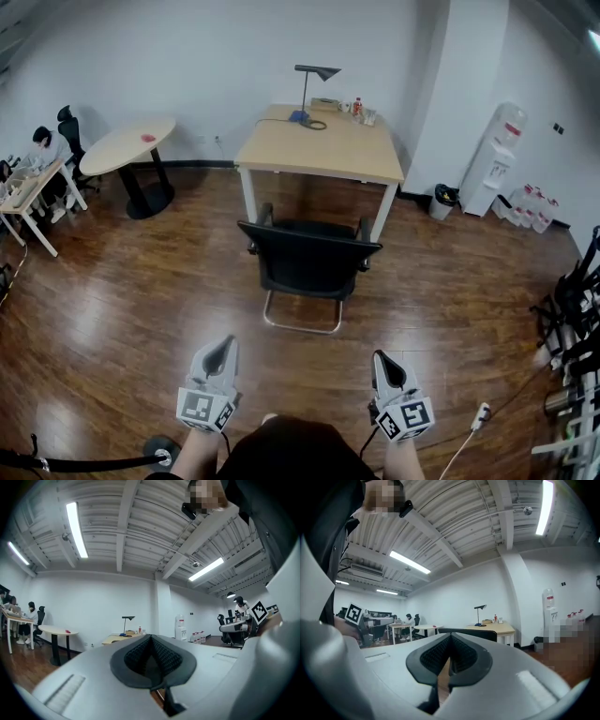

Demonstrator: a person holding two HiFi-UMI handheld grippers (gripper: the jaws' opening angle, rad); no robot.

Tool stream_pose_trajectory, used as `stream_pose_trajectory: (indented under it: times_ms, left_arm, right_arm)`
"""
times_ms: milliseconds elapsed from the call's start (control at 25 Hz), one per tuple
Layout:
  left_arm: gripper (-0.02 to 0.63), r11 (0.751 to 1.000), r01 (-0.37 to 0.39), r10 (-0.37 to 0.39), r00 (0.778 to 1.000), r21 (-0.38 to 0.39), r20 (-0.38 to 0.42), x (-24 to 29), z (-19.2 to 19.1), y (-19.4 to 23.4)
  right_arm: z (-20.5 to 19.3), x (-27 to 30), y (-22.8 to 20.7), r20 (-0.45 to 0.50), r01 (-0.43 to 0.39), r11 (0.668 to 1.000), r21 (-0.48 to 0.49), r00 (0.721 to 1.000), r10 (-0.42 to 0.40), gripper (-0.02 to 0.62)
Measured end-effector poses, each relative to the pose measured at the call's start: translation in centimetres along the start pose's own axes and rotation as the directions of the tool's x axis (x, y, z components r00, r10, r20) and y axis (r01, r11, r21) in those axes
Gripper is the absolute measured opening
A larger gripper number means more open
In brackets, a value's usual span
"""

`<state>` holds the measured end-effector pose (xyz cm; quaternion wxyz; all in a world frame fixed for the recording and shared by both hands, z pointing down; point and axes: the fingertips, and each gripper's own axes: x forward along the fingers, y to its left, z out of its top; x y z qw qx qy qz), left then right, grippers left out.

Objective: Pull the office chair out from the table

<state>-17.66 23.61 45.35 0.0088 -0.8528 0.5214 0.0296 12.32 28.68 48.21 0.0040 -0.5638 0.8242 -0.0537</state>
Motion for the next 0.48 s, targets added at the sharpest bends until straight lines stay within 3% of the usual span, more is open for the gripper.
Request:
stream_pose_trajectory:
  times_ms: [480]
  left_arm:
    - [0.003,1.000,0.006,-0.006,1.000,-0.008,-0.023,0.8,-0.9,0.5]
  right_arm:
    - [-0.4,1.0,-0.8,-0.026,-0.004,1.000,-0.004,1.000,0.004,0.011]
